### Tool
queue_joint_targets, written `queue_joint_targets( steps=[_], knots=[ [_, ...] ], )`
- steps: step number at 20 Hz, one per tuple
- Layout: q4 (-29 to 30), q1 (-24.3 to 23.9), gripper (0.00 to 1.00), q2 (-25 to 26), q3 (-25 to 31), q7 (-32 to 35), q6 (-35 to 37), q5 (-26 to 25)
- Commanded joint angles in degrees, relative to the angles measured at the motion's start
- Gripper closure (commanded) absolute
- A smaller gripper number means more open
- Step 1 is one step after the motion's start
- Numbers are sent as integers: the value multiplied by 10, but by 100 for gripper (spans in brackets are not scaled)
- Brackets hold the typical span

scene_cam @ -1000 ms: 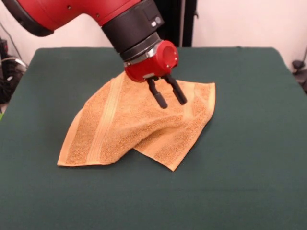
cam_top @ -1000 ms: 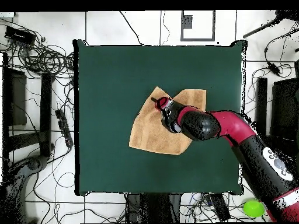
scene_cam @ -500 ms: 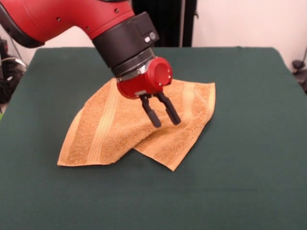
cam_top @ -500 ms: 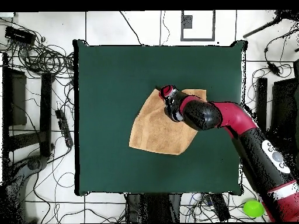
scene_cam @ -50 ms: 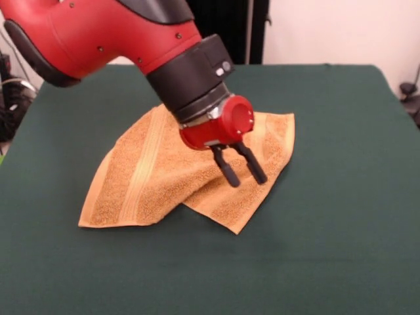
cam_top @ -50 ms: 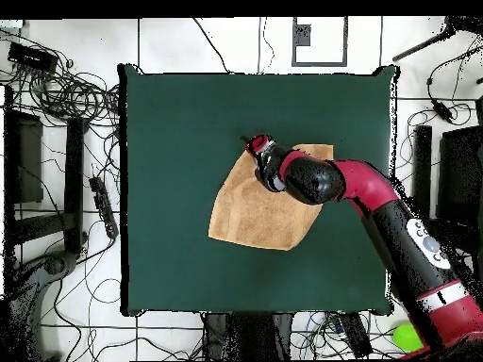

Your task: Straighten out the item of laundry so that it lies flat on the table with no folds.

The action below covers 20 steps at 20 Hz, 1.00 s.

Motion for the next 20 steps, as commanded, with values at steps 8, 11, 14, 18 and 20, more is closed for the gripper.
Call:
queue_joint_targets(
  steps=[8, 11, 14, 18, 20],
  knots=[
    [-70, 50, 0, 45, -58, -243, 91, -82],
    [-75, 42, 0, 45, -52, -270, 111, -90],
    [-71, 37, 0, 36, -47, -279, 133, -86],
    [-74, 36, 0, 31, -47, -287, 144, -88],
    [-75, 34, 0, 33, -45, -297, 145, -88]
  ],
)
